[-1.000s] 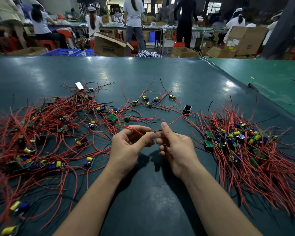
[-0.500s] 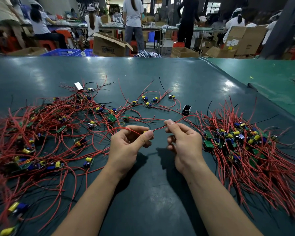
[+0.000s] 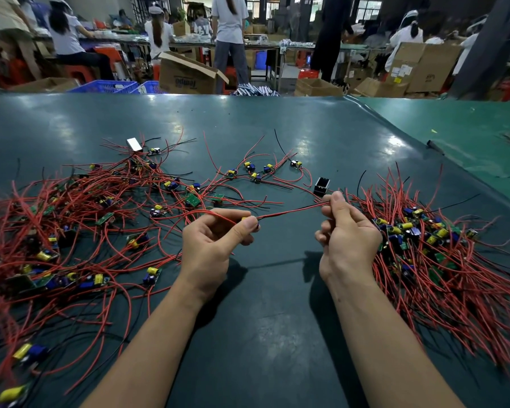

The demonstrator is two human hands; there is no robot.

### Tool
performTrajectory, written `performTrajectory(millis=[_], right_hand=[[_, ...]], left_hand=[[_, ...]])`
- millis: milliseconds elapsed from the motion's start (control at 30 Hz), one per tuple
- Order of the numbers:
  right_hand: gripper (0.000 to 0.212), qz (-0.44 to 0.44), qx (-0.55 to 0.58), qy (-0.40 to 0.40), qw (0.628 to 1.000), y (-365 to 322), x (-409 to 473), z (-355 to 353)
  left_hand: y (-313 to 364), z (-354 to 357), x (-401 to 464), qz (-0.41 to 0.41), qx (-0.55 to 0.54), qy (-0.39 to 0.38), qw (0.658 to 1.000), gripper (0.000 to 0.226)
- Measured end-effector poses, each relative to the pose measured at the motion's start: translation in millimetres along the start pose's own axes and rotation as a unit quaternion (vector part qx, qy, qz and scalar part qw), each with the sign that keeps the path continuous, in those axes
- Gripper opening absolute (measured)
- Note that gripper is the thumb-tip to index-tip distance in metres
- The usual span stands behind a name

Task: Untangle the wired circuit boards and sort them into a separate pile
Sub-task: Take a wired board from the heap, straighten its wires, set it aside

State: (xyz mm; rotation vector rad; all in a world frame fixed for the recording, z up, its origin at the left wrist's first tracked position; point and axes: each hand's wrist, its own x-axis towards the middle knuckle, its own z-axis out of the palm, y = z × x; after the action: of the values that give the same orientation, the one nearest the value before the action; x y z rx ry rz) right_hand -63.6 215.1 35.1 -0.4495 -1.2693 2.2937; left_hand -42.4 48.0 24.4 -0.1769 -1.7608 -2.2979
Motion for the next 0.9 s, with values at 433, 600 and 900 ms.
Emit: performTrajectory(millis=[433, 600, 900], right_hand=[[0.029, 0.116, 0.006, -0.080, 0.990, 4, -12, 6], [0.003, 0.134, -0.099, -0.215, 0.962, 16, -32, 15], [0.016, 0.047, -0.092, -0.119, 0.988, 6, -16, 9]], left_hand=[[-6, -4, 4, -0.001, -0.016, 0.020, 1.000, 0.019], [-7, 0, 1, 0.008, 0.019, 0.006, 1.000, 0.019], [-5, -2, 4, 0.017, 0.014, 0.038, 0.999, 0.020]])
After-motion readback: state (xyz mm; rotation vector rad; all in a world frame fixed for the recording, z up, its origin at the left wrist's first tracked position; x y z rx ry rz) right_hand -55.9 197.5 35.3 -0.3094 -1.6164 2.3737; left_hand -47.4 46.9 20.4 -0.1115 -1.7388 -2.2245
